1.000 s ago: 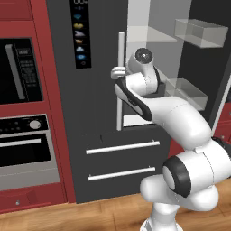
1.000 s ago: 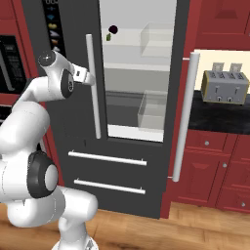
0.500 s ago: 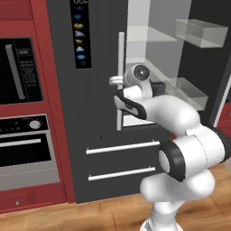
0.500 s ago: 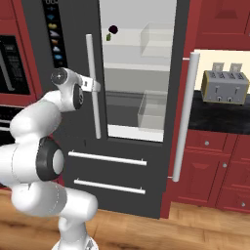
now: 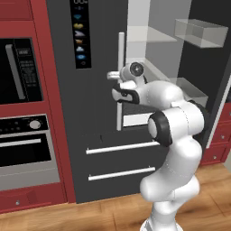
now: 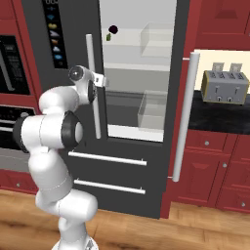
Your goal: Take the lemon wedge from the fridge and place it on the plate with fish on the dining counter.
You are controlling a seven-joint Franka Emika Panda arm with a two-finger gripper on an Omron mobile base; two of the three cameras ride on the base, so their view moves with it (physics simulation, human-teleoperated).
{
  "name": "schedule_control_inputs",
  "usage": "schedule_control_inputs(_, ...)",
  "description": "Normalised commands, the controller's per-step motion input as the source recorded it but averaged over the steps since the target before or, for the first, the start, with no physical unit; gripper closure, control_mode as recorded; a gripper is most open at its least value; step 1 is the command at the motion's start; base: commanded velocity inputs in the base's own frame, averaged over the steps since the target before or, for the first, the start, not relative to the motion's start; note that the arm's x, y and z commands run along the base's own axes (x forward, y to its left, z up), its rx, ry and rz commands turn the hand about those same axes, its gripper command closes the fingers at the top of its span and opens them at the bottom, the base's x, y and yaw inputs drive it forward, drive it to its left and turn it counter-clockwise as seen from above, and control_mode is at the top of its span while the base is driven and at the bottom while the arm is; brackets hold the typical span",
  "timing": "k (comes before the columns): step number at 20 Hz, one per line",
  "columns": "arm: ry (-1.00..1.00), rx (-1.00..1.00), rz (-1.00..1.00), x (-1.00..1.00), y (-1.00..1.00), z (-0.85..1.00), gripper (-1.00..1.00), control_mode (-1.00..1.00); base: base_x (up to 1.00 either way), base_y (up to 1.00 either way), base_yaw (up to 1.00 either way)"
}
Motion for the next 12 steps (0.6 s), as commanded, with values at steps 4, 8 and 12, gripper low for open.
schedule_control_inputs(4,0.0,0.0,0.0,0.88,0.01,-0.25,-1.0,-1.0,0.0,0.0,0.0)
schedule_control_inputs(8,0.0,0.0,0.0,0.52,0.1,-0.13,1.0,-1.0,0.0,0.0,0.0)
schedule_control_inputs(12,0.0,0.0,-0.02,0.03,0.03,0.0,1.0,-1.0,0.0,0.0,0.0)
